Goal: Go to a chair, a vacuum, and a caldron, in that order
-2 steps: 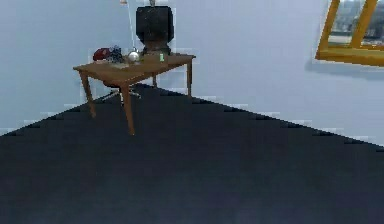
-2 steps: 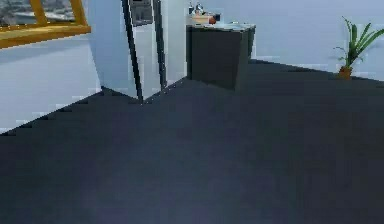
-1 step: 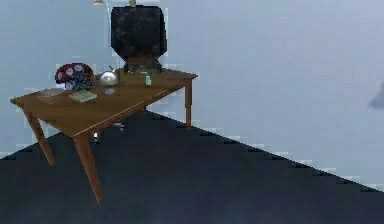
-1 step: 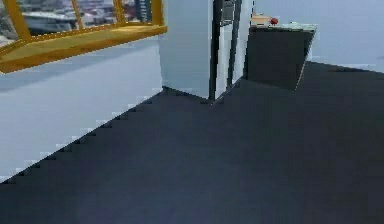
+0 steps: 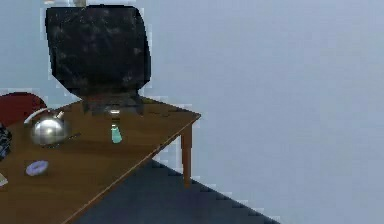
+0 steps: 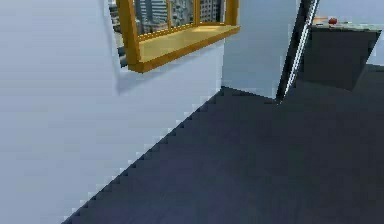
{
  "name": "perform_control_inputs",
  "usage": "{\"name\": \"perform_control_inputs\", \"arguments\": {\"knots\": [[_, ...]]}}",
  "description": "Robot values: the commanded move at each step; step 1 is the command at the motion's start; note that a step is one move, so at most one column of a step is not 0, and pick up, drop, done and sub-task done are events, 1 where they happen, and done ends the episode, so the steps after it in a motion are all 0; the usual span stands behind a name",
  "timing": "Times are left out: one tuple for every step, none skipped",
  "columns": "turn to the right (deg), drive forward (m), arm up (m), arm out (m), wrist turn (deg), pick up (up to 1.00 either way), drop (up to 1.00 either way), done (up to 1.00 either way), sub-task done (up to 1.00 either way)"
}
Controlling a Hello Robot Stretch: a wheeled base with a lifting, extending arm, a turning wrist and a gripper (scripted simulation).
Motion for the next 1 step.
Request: {"name": "perform_control_inputs", "arguments": {"knots": [[-21.0, 0.00, 0.00, 0.00, 0.0, 0.00, 0.00, 0.00, 0.00]]}}
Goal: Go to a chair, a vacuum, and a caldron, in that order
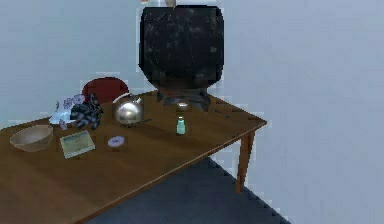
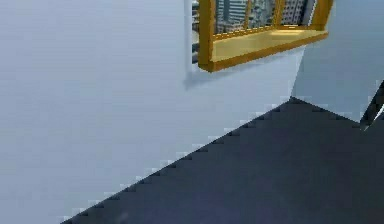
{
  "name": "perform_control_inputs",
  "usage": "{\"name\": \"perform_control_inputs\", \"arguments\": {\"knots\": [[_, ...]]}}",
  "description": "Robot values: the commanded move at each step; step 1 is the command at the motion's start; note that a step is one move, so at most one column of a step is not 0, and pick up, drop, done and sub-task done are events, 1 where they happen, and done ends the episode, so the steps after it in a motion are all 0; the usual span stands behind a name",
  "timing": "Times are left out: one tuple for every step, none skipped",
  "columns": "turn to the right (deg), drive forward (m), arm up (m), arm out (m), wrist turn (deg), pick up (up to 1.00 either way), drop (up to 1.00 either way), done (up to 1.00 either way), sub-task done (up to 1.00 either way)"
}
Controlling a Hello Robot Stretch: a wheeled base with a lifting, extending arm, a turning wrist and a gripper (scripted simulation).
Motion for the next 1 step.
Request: {"name": "perform_control_inputs", "arguments": {"knots": [[0.0, 0.00, 0.00, 0.00, 0.0, 0.00, 0.00, 1.00, 0.00]]}}
